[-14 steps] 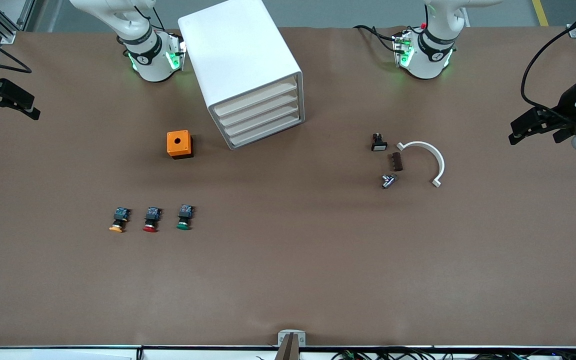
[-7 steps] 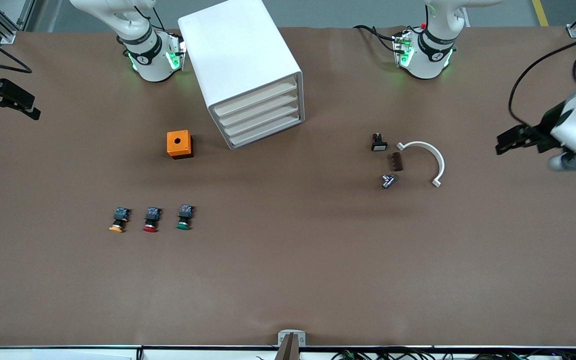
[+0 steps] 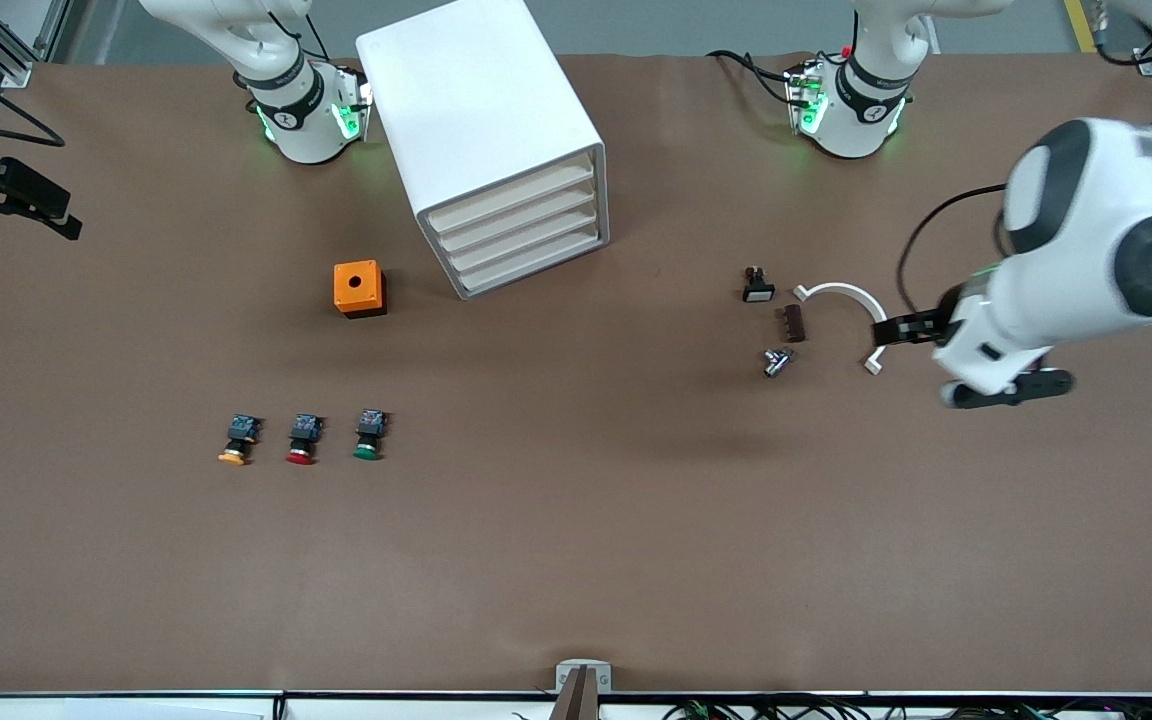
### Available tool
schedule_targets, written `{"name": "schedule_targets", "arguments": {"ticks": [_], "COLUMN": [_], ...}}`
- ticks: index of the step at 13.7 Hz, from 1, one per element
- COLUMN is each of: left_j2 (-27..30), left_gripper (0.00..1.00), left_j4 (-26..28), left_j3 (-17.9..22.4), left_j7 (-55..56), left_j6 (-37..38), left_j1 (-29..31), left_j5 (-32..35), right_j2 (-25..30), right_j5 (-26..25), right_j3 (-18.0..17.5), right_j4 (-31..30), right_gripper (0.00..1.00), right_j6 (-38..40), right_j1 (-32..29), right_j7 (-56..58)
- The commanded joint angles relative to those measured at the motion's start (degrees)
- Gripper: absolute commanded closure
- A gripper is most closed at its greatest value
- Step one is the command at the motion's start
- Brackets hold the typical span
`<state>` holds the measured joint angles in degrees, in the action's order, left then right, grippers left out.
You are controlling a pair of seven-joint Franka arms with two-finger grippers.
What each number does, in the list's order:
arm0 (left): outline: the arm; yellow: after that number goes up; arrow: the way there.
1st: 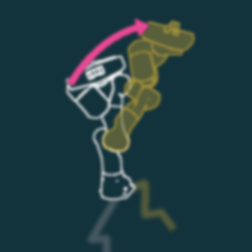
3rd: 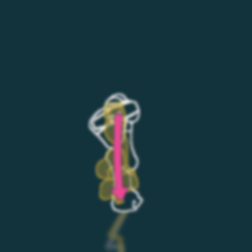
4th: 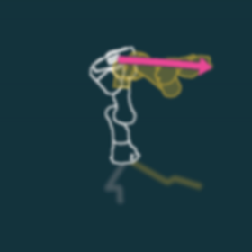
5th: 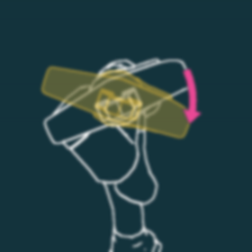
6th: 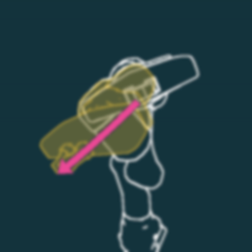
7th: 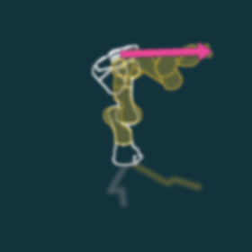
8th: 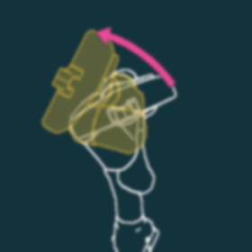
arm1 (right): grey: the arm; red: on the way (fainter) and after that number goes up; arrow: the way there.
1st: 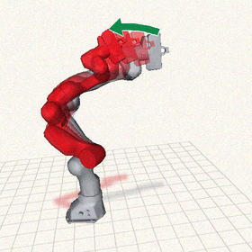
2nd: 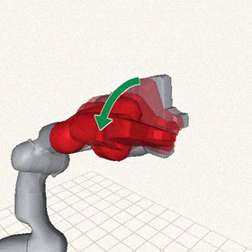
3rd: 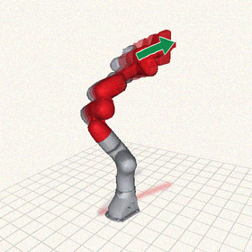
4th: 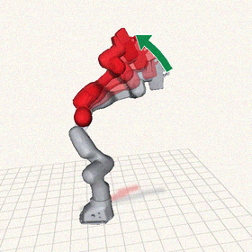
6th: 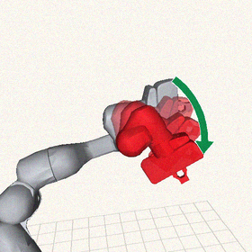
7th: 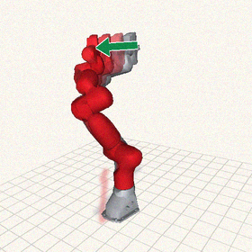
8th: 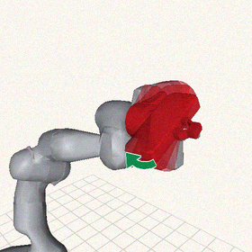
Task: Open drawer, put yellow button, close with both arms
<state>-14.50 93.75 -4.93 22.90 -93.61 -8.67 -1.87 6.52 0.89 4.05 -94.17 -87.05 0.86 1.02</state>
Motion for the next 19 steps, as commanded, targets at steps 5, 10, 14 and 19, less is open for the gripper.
{"name": "schedule_targets", "arguments": {"ticks": [5,10,14,19], "left_j2": [-12.8,-19.4,-25.7,-29.7], "left_gripper": [0.00,0.00,0.01,0.01], "left_j4": [-15.2,-15.1,-15.2,-15.0], "left_j3": [-0.3,-0.3,-0.3,-0.3], "left_j7": [28.7,60.3,85.9,102.9], "left_j6": [19.7,20.8,20.8,20.8], "left_j1": [-8.4,-10.8,-11.5,-15.1], "left_j5": [-15.1,-31.6,-44.1,-54.5], "right_j2": [1.4,1.3,1.0,-1.9], "right_j5": [-0.7,-0.7,-0.7,-0.7], "right_j3": [-0.7,-0.7,-0.7,-0.7], "right_j4": [-1.1,-1.0,-0.3,1.1], "right_gripper": [0.00,0.00,0.00,0.00], "right_j6": [0.1,0.1,0.1,0.2], "right_j1": [-0.6,-0.6,-0.7,-0.6], "right_j7": [-0.1,-0.1,0.0,-0.2]}}
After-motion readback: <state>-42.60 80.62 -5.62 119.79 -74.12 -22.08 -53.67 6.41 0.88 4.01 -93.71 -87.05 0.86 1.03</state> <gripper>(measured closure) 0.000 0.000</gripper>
